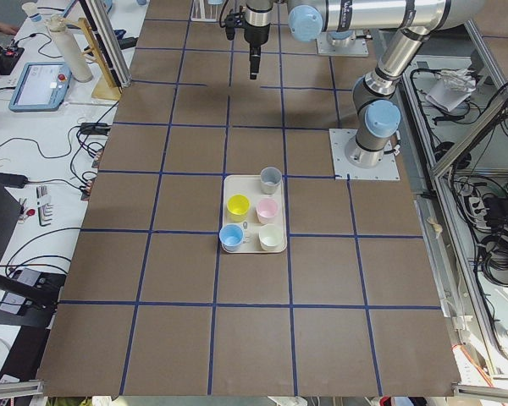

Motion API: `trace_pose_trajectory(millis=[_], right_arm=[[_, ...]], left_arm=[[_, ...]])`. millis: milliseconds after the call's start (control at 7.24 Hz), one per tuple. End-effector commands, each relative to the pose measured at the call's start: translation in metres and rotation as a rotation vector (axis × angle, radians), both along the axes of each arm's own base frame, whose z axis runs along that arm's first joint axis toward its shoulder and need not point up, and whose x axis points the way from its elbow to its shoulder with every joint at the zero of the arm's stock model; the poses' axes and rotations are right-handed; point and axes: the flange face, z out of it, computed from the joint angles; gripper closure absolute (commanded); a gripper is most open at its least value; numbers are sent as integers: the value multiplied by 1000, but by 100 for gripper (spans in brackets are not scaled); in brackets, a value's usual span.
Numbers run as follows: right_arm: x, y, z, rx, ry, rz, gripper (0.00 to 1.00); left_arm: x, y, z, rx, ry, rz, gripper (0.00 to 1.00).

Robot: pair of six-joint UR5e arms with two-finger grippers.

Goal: Transfer IKEA cup to right arm and place on rack

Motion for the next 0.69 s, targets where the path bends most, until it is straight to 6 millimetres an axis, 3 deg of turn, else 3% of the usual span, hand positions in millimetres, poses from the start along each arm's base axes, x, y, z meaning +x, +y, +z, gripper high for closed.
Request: trace_pose_trajectory(millis=[0,138,553], right_arm=[[74,41,54,17,-14,-2,0],[109,60,76,5,-17,-13,0],[208,110,108,-14,-35,-101,0]], left_arm=[[0,5,1,11,-3,-1,0],[-1,2,-3,18,13,5,0],[-1,7,3,5,8,5,0]])
